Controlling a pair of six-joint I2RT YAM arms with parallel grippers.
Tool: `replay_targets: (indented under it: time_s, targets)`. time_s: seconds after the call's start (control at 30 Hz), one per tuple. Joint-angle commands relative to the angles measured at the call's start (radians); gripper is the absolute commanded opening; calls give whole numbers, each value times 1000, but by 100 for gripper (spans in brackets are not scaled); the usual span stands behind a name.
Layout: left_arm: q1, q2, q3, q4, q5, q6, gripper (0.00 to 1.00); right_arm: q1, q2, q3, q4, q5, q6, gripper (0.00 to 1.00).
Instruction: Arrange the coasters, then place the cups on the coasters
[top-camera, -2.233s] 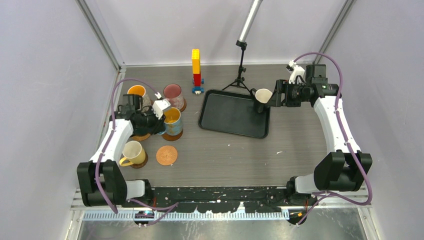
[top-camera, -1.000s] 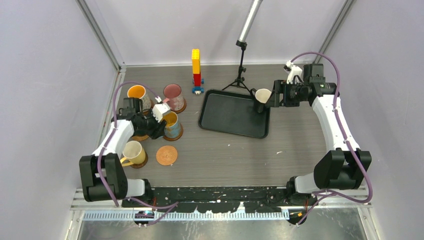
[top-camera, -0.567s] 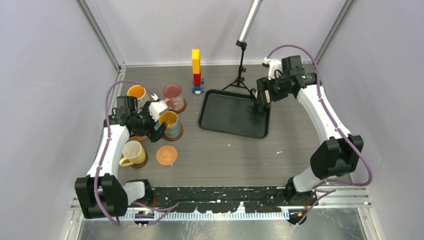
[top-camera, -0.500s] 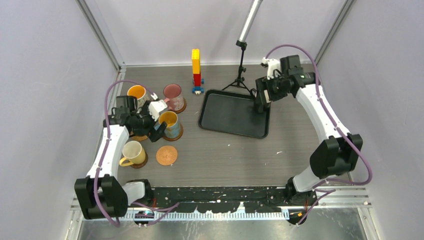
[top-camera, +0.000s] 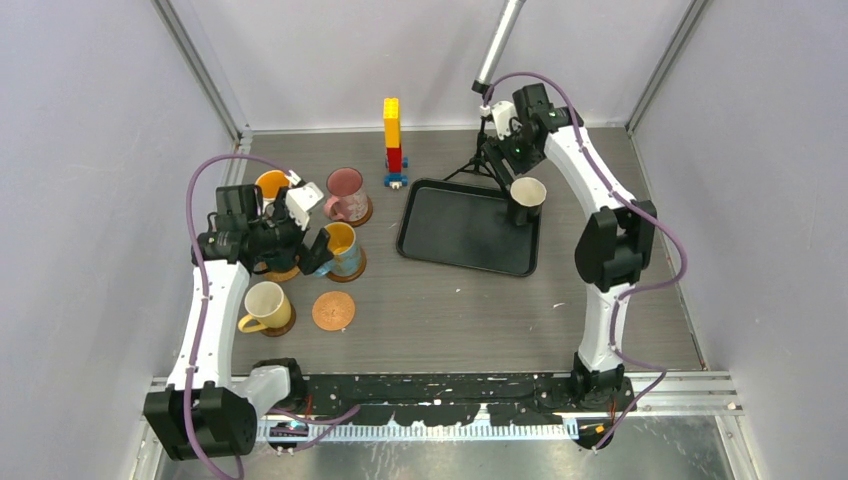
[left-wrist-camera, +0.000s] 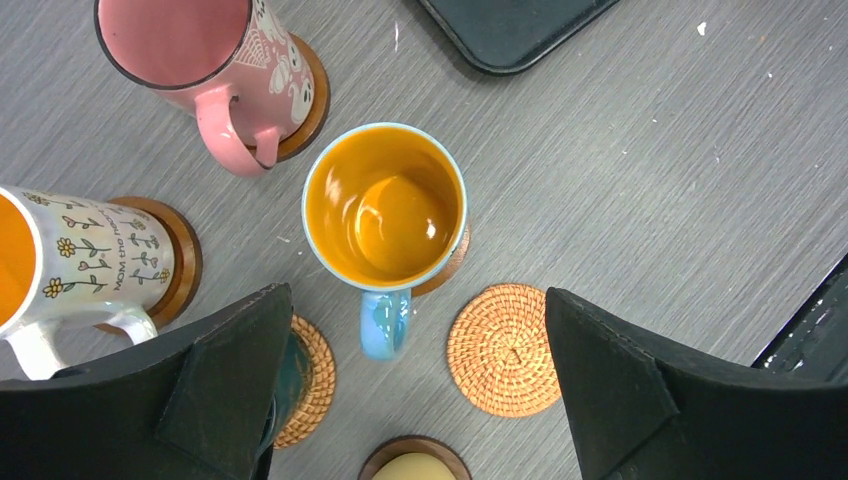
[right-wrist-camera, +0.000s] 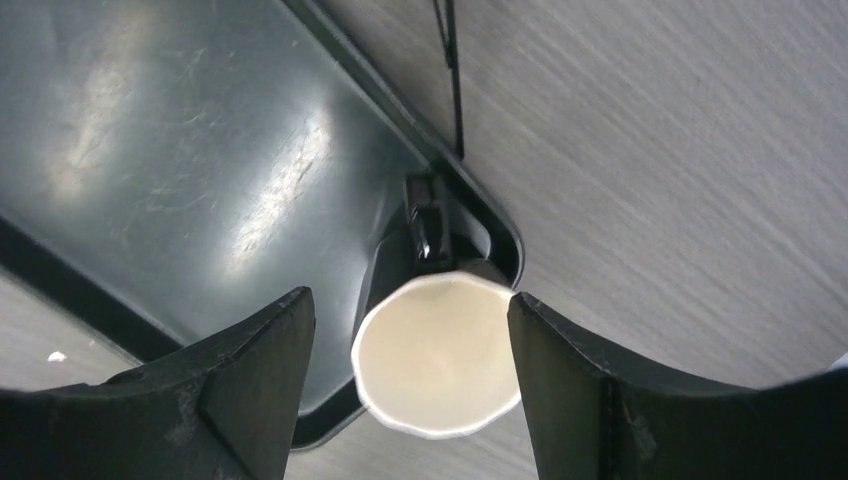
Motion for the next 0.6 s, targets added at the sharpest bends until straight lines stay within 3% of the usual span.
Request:
replay_targets:
  time_s: [0.0,0.17,0.57]
  targets:
    - [0,-30,36,-12,39,-47,100,13,95,149,-54,28,-82,74]
    - [-1,-41,39,-11,37,-47,100,19,180,233,-95,22,-115,70]
    - [0,-31,43,1,46,-44,100,38,214,189,-160,17,-186,51]
